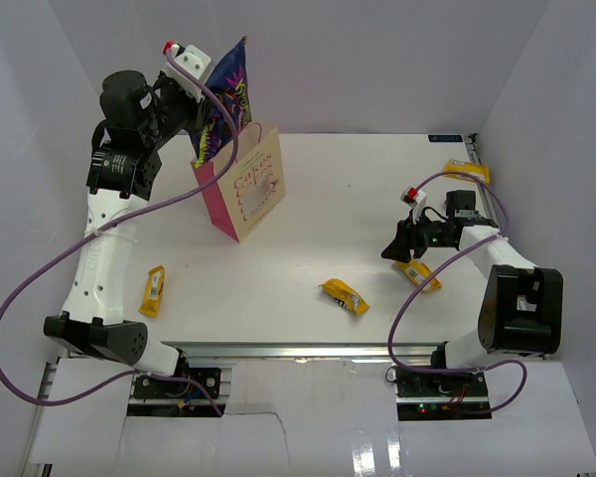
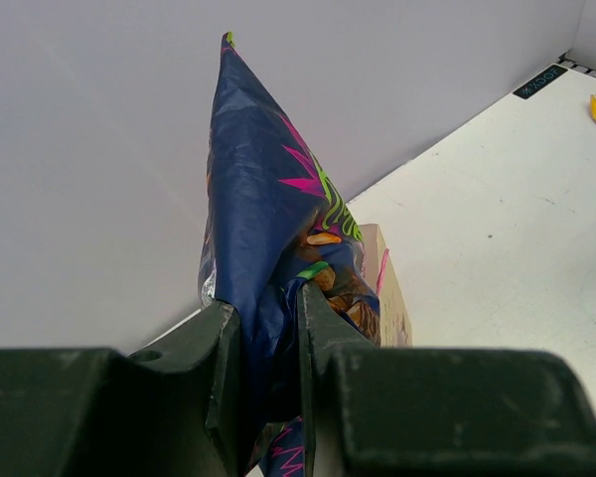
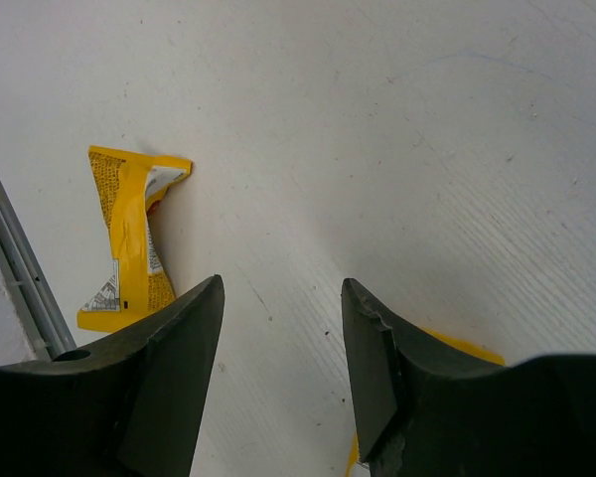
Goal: Place the snacks into the paper bag
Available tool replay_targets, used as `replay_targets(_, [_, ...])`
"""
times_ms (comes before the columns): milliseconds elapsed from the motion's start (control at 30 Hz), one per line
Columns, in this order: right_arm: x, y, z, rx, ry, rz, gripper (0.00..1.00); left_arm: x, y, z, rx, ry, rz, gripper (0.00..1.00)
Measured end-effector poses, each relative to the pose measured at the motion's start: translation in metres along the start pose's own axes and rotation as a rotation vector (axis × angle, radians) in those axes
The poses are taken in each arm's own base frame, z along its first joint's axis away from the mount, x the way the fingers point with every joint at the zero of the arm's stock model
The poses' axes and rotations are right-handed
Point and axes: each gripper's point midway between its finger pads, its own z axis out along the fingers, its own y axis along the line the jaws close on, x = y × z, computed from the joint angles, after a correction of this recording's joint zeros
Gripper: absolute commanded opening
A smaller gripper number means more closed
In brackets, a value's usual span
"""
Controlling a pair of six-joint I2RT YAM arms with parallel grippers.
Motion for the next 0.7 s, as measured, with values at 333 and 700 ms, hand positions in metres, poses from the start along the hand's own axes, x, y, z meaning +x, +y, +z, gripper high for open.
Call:
replay_targets(333, [0.002, 0.001, 0.0, -0.001, 0.002, 0.008, 0.57, 0.02, 0.001, 0.024, 0.009, 0.028, -0.015, 0.0])
replay_targets(700, [0.0, -0.001, 0.001, 0.003, -0.005, 0.003, 0.57, 0.037, 0.005, 0.034, -0.004, 0.045, -0.036, 0.0])
